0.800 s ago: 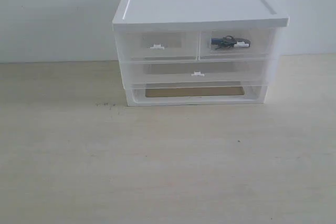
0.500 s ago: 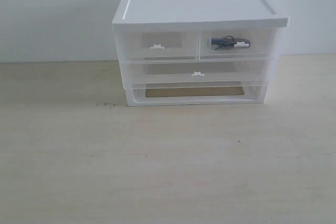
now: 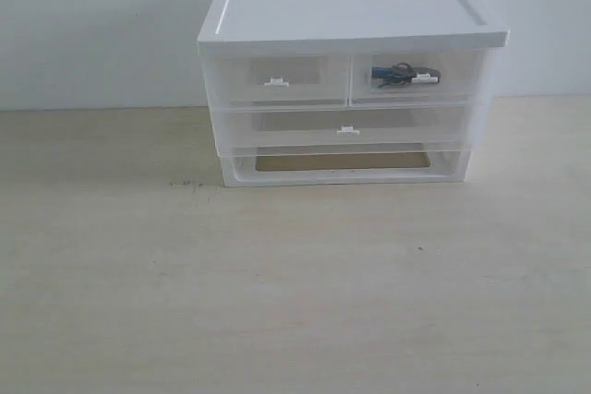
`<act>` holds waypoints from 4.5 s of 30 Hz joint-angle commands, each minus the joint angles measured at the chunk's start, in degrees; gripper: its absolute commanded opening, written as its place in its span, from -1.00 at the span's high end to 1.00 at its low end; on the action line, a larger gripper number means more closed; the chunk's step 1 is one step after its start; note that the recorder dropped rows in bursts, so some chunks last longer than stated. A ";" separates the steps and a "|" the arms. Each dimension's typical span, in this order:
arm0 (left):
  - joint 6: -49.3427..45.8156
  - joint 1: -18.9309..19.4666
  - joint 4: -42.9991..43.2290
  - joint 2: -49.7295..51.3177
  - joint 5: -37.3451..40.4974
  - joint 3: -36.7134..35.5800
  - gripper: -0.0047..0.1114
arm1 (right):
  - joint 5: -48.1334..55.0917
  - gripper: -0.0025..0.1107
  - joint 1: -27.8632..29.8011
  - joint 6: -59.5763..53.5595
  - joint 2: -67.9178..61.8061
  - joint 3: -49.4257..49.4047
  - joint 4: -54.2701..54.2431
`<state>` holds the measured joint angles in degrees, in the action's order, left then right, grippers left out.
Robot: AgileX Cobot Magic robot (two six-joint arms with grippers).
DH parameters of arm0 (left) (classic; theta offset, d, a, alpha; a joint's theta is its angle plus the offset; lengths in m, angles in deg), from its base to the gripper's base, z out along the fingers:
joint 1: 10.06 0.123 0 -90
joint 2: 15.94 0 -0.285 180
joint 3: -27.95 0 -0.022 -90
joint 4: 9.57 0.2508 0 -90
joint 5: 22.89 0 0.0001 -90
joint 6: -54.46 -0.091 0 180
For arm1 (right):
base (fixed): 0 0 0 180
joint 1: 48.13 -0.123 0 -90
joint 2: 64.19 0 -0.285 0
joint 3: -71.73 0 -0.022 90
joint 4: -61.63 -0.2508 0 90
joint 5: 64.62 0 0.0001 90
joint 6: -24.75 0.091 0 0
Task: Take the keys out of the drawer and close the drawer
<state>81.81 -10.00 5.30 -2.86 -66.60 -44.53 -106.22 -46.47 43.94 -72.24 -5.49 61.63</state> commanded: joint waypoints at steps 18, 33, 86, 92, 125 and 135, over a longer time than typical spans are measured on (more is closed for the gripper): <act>2.52 0.11 29.61 54.37 -21.49 13.48 0.84 | -1.72 0.96 0.26 11.91 -43.93 15.84 24.48; -10.87 -3.75 36.82 91.82 -26.25 29.50 0.84 | -9.39 0.48 0.26 14.32 -85.40 30.97 31.80; -44.97 -15.90 24.92 113.65 -10.36 57.95 0.25 | 0.34 0.07 -3.45 51.22 -104.42 55.11 51.52; -44.97 -15.90 24.92 113.65 -10.46 57.95 0.25 | -0.77 0.07 -3.45 55.74 -108.26 56.78 52.08; -44.07 -15.90 26.51 113.65 -10.45 57.95 0.25 | -9.37 0.46 -0.71 58.84 -108.22 56.78 47.32; -43.79 -15.90 26.50 113.65 -10.45 57.95 0.25 | -9.59 0.96 -0.71 56.92 -108.22 56.67 51.46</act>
<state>36.96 -25.99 33.53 110.73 -78.27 12.91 -115.30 -48.09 101.76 -180.90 50.20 115.28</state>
